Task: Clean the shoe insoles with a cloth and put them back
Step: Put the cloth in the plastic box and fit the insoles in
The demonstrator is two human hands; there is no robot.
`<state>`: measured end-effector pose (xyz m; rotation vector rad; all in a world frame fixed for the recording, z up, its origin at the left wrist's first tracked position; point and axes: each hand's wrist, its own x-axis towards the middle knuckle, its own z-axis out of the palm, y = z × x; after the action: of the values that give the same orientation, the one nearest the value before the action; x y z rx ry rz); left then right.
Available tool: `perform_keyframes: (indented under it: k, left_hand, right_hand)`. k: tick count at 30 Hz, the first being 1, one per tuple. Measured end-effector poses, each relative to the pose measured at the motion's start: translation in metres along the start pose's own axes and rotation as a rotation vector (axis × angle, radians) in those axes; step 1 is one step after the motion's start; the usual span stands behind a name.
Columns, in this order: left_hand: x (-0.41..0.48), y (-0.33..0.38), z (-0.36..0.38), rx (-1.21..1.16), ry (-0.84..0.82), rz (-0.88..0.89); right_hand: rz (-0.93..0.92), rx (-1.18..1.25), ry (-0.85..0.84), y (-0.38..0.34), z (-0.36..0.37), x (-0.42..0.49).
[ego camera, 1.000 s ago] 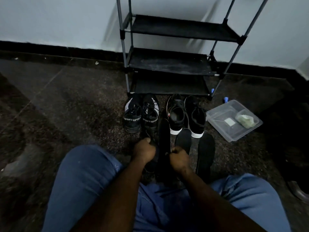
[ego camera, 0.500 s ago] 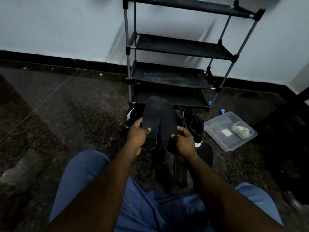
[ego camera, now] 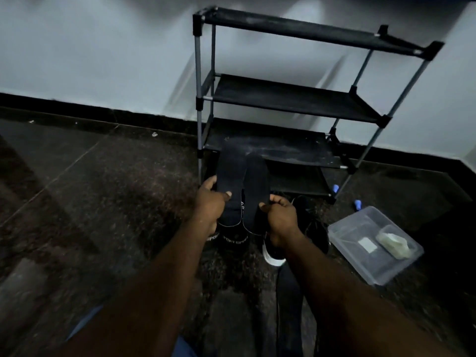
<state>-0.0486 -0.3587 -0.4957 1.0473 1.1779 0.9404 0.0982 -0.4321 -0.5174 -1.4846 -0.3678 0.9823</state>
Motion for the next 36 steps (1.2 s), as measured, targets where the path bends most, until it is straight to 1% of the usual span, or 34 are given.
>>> perform_keyframes:
  k: [2,5,8,10,13,17,19,21,23,24,25,26,28,29,31,32,36]
  left_hand:
    - [0.032,0.011,0.005,0.030,0.008,0.024]
    - [0.078,0.024,0.013,0.047,0.030,0.029]
    - [0.126,0.029,0.024,0.088,0.045,0.056]
    - [0.150,0.030,0.031,0.121,0.065,0.058]
    - [0.194,0.030,0.039,0.199,0.112,0.083]
    - [0.220,0.047,0.046,0.427,0.166,0.190]
    - [0.231,0.059,0.047,0.515,0.187,0.230]
    - [0.241,0.066,0.047,0.619,0.177,0.277]
    - [0.245,0.069,0.047,0.766,0.162,0.333]
    - [0.246,0.069,0.046,0.855,0.155,0.360]
    - [0.246,0.068,0.045,0.946,0.152,0.387]
    - [0.246,0.067,0.044,1.033,0.152,0.401]
    - [0.247,0.064,0.041,1.171,0.176,0.408]
    - [0.248,0.063,0.041,1.227,0.196,0.404]
    - [0.249,0.064,0.040,1.292,0.231,0.369]
    - [0.249,0.066,0.041,1.304,0.242,0.351]
    - [0.249,0.067,0.047,1.351,0.286,0.348]
  right_hand:
    - [-0.014,-0.004,-0.010,-0.014,0.016,0.029]
    - [-0.029,-0.023,0.023,-0.037,0.036,0.073]
    - [-0.026,-0.081,0.039,-0.053,0.055,0.117]
    - [-0.032,-0.129,0.082,-0.058,0.064,0.144]
    - [-0.064,-0.185,0.077,-0.068,0.081,0.177]
    - [-0.130,-0.275,0.073,-0.084,0.093,0.202]
    - [-0.115,-0.312,0.064,-0.088,0.092,0.214]
    - [-0.104,-0.342,0.053,-0.096,0.092,0.217]
    - [-0.116,-0.355,0.076,-0.102,0.097,0.216]
    - [-0.144,-0.443,0.100,-0.101,0.098,0.216]
    - [-0.137,-0.472,0.125,-0.101,0.098,0.218]
    - [-0.131,-0.507,0.124,-0.102,0.099,0.224]
    - [-0.154,-0.717,0.131,-0.097,0.098,0.230]
    - [-0.155,-0.746,0.123,-0.096,0.099,0.233]
    - [-0.183,-0.840,0.115,-0.098,0.101,0.232]
    - [-0.201,-0.868,0.150,-0.099,0.102,0.233]
    - [-0.238,-0.900,0.191,-0.107,0.104,0.237]
